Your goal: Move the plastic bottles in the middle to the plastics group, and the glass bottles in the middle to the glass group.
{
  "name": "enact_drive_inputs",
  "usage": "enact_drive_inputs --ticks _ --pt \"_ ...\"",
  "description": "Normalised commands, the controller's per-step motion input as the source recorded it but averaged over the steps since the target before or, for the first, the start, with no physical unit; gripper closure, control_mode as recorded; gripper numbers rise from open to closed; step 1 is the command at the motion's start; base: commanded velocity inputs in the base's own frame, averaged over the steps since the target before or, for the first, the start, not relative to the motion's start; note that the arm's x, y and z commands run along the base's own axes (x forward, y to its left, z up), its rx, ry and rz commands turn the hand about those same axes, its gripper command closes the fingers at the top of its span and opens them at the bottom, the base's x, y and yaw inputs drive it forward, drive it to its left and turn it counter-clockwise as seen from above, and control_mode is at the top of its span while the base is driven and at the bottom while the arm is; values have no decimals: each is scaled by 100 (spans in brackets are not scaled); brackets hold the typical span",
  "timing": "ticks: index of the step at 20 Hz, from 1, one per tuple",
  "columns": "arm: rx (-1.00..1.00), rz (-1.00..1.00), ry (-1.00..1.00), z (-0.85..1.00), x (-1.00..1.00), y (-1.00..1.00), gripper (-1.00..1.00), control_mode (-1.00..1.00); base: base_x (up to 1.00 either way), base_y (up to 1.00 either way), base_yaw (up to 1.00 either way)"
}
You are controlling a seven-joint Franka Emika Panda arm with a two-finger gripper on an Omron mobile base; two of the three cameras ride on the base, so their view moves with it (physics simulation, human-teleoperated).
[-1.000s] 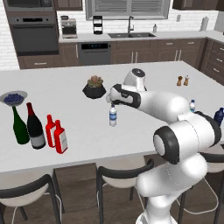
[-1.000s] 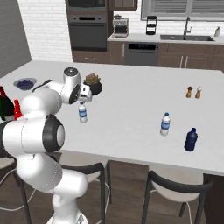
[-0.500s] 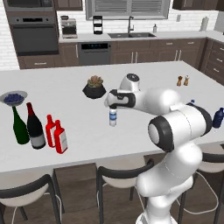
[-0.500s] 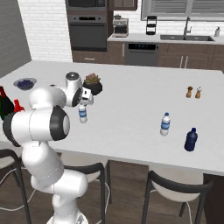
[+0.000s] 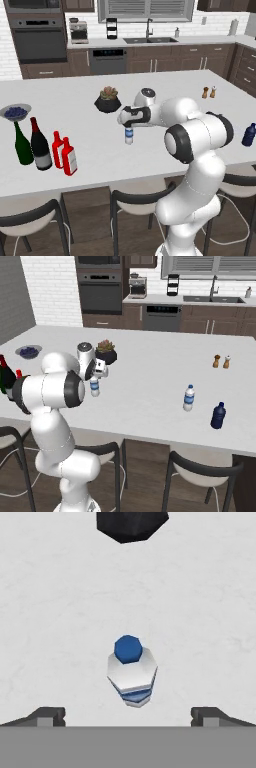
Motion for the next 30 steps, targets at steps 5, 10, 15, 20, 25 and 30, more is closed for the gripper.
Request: enact_drive_inputs --ticks 5,10,15,20,25,30 --pt "0 0 0 0 24 0 -100 -100 0 0 0" --pt "0 0 0 -3 26 2 -100 -100 0 0 0" --pt "0 0 0 -13 7 0 -100 -100 0 0 0" --pt "0 0 0 -21 1 0 -100 -100 0 0 0" --pt "0 0 -6 -8 12 1 -100 -100 0 0 0" --pt "0 0 -6 -11 1 0 -100 -100 0 0 0"
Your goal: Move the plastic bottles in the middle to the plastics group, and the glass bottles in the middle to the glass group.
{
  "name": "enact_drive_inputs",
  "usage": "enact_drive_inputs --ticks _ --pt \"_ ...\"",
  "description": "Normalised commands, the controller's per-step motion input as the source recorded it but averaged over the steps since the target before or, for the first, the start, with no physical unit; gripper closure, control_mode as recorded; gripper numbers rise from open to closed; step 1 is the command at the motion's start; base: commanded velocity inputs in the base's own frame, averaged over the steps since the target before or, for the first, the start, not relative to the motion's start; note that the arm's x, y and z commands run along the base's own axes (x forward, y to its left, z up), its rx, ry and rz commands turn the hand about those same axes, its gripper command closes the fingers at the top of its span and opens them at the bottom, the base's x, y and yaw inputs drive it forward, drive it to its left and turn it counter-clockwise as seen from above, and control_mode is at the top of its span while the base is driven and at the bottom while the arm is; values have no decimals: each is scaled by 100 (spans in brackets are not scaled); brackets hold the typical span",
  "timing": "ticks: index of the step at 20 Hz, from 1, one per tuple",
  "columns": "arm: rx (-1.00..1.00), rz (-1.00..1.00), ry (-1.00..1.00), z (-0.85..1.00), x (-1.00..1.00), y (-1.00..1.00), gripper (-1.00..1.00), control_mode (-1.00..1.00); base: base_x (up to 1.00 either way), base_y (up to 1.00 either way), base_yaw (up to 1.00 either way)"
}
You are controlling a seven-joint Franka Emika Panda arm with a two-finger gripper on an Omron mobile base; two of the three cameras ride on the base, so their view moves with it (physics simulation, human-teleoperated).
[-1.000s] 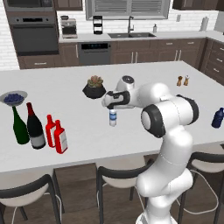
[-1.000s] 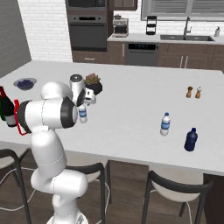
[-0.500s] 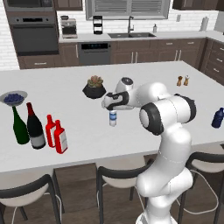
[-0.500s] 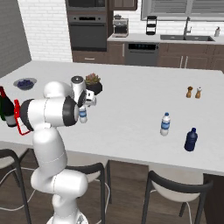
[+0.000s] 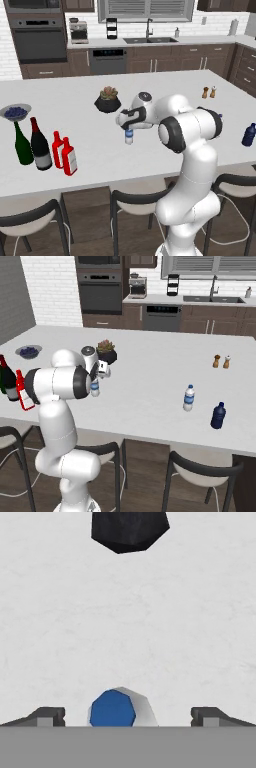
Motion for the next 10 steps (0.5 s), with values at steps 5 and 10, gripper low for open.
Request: enact_drive_inputs --ticks 5,10 --pt "0 0 -1 -11 3 0 -100 -100 0 0 0" --pt "0 0 0 -2 4 0 -100 -100 0 0 0"
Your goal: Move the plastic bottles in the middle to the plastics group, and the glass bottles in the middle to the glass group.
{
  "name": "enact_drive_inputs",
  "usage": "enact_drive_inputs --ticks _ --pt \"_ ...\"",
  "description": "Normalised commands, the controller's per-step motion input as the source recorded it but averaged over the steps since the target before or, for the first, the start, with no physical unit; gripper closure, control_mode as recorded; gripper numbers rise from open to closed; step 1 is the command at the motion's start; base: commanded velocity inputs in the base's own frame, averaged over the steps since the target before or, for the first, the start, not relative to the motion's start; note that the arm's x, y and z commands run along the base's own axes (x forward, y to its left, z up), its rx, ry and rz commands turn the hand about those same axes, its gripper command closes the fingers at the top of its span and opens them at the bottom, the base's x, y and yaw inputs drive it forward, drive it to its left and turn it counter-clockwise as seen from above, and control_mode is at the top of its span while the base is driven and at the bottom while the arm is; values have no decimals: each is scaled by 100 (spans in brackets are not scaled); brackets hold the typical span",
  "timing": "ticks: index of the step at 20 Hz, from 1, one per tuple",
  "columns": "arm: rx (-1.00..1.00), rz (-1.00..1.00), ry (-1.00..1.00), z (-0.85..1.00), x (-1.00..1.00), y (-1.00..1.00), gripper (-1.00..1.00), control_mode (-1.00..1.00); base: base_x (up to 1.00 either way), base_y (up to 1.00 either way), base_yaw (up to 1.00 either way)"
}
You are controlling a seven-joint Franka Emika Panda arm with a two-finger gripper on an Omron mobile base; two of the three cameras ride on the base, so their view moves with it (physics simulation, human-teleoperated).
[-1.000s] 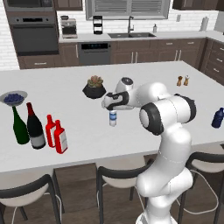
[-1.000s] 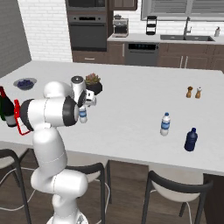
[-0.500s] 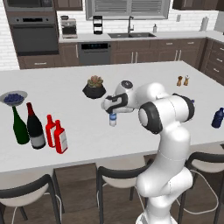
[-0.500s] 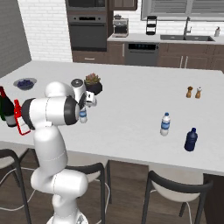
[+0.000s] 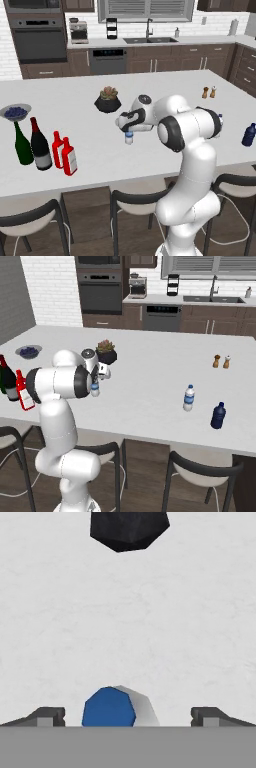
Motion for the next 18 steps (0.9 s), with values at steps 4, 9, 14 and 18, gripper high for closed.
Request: enact_drive_inputs --ticks 4,9,14,18 --pt "0 0 0 0 10 0 100 -100 0 0 0" --pt "0 0 0 0 2 -4 100 -100 0 0 0" --pt "0 5 -3 -1 -7 -17 100 -100 0 0 0" --pt "1 1 -3 36 -52 -41 100 -100 0 0 0"
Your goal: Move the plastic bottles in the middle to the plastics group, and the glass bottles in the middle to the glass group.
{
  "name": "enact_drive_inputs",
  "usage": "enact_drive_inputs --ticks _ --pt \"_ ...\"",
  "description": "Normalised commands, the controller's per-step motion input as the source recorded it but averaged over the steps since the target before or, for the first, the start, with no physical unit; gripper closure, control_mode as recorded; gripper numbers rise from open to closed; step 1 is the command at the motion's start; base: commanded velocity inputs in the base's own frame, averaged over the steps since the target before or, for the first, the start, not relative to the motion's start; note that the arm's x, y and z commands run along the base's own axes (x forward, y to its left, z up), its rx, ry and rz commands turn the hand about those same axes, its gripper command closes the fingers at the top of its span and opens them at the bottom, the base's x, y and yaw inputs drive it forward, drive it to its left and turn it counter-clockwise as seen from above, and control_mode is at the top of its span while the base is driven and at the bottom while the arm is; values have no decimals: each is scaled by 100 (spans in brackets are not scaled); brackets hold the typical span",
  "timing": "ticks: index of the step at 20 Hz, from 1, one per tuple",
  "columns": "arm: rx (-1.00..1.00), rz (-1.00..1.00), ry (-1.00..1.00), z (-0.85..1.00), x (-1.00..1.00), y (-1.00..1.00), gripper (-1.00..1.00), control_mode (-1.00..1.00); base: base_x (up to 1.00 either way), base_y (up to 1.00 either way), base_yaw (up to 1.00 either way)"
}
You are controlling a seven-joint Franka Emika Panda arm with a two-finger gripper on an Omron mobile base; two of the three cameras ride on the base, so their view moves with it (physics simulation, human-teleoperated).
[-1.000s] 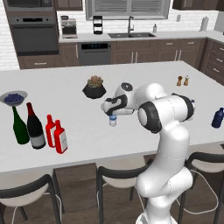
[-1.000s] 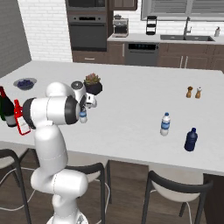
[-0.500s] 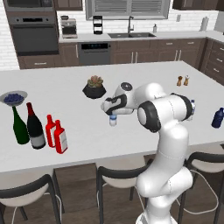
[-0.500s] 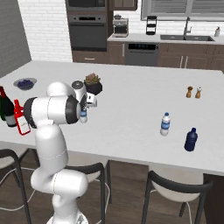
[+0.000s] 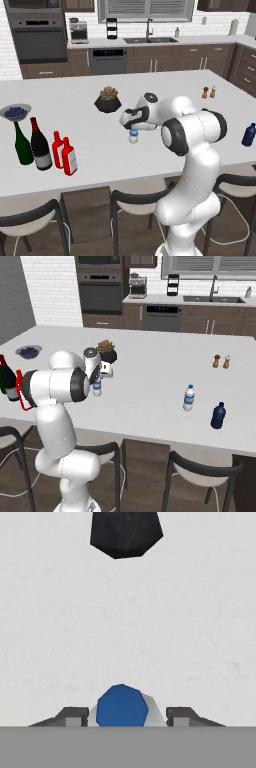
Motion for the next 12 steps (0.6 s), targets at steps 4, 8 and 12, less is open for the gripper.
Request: enact_drive_inputs --ticks 4,8,12 --pt "0 0 0 49 -56 -56 100 -100 0 0 0" --pt "0 0 1 46 -60 -70 100 -100 0 0 0" --pt "0 0 7 34 -58 -71 100 -100 0 0 0"
